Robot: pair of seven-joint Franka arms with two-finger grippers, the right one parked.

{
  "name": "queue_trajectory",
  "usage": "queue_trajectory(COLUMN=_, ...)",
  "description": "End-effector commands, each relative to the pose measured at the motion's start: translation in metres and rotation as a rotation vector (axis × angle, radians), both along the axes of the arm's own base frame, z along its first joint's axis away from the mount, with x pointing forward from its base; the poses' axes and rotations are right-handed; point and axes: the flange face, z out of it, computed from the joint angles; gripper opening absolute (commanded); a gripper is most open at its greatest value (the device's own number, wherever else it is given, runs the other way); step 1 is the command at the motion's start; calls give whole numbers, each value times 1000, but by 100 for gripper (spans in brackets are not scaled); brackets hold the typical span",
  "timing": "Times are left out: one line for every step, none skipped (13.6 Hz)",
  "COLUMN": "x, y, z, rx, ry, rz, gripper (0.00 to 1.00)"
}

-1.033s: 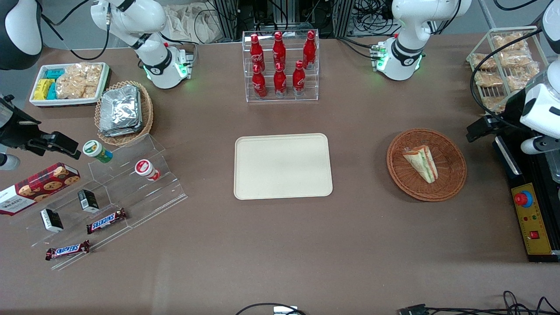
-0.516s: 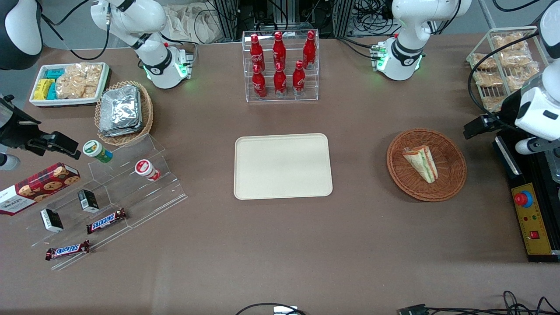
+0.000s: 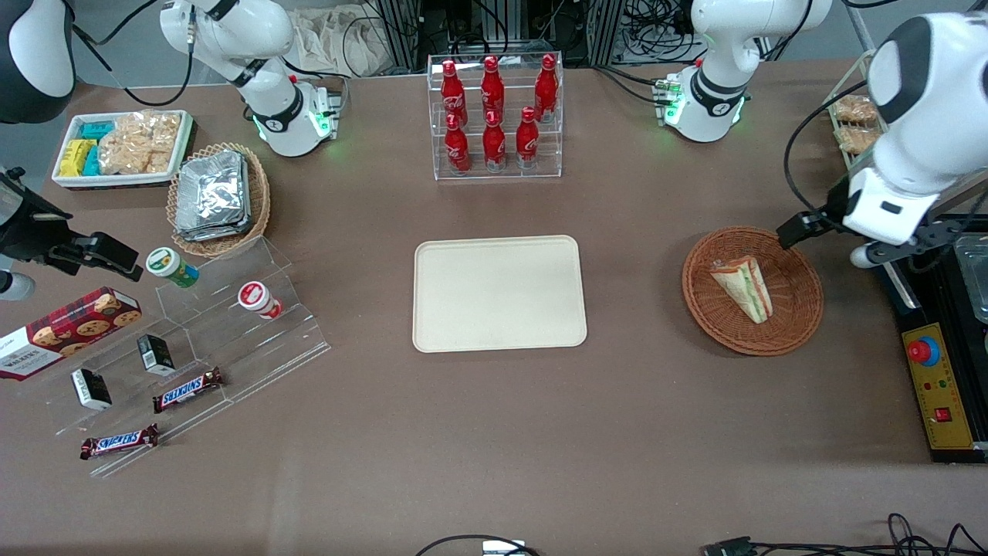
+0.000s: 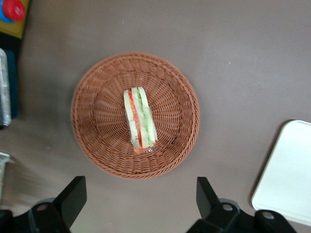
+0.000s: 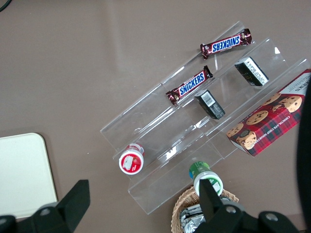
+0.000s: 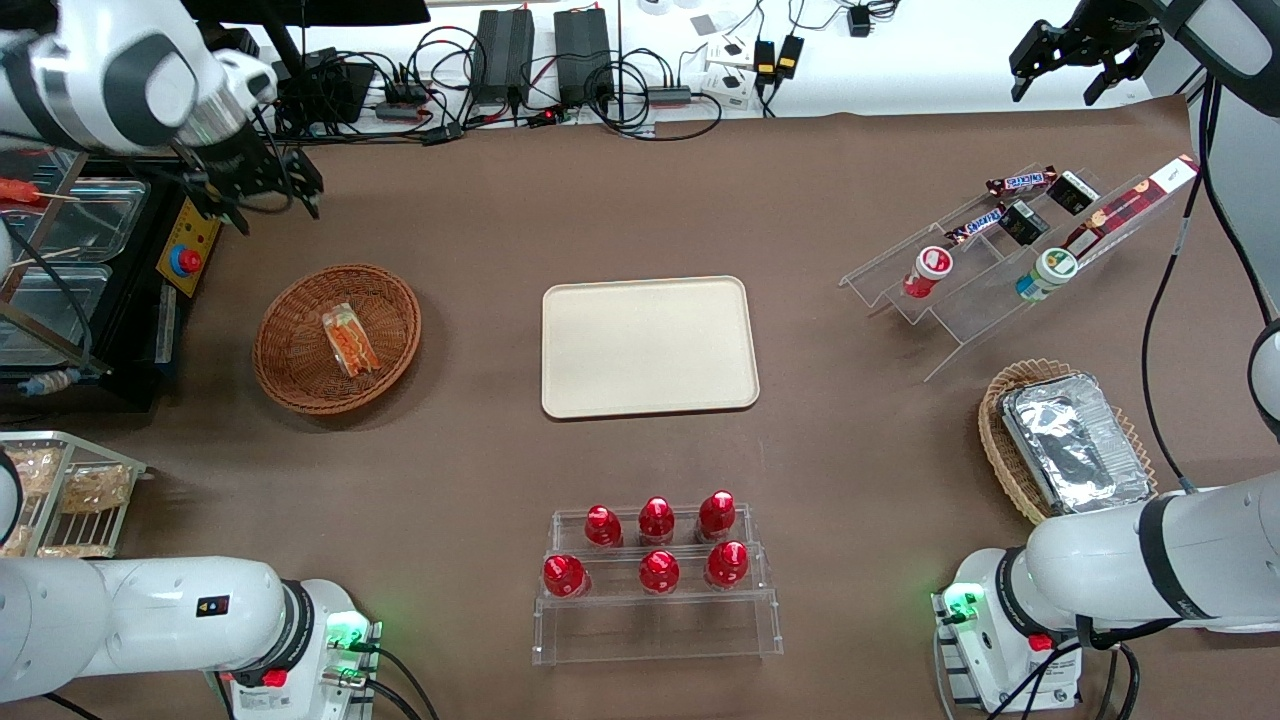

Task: Place sandwich from basket to tray
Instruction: 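Lower the open left gripper over the wrapped sandwich in the basket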

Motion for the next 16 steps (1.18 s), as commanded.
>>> queue_trajectory(x=-13, y=0, z=-43, rx=2, ry=-12, rz=47, gripper=100)
queue_trajectory(x=-11, y=2, z=-59, rx=1, ry=-3, rz=53, gripper=100)
queue_trajectory(x=-9, y=4, z=-73, rx=1, ry=2, rz=65, gripper=100)
queue_trajectory(x=-7, y=5, z=-86, rx=0, ry=1, rz=95, gripper=100)
queue_trajectory(x=-7, y=6, z=-102, rx=2, ry=-1, rz=121, gripper=100)
queue_trajectory(x=-9, y=6, z=-116, rx=-1, ry=-15, rz=131, gripper=100)
queue_trajectory(x=-12, y=7, z=-131, rx=-3, ry=-29, rz=132, gripper=100)
queue_trajectory(x=-16, y=10, z=-146, rx=-6, ry=-39, rz=138, gripper=100)
queue_trajectory(x=-20, y=20, z=-162, rx=-9, ry=-45, rz=155, gripper=100)
queue_trajectory(x=-24, y=21, z=-175, rx=-10, ry=-54, rz=156, gripper=100)
queue_trajectory(x=-29, y=24, z=-187, rx=-11, ry=-59, rz=160, gripper=100)
queue_trajectory(x=-34, y=24, z=-197, rx=-12, ry=-56, rz=157, gripper=100)
queue_trajectory(x=-35, y=25, z=-205, rx=-13, ry=-57, rz=160, gripper=100)
queue_trajectory(x=-35, y=25, z=-213, rx=-14, ry=-46, rz=160, gripper=100)
queue_trajectory(x=-34, y=25, z=-219, rx=-15, ry=-46, rz=161, gripper=100)
queue_trajectory(x=-34, y=25, z=-223, rx=-16, ry=-48, rz=160, gripper=100)
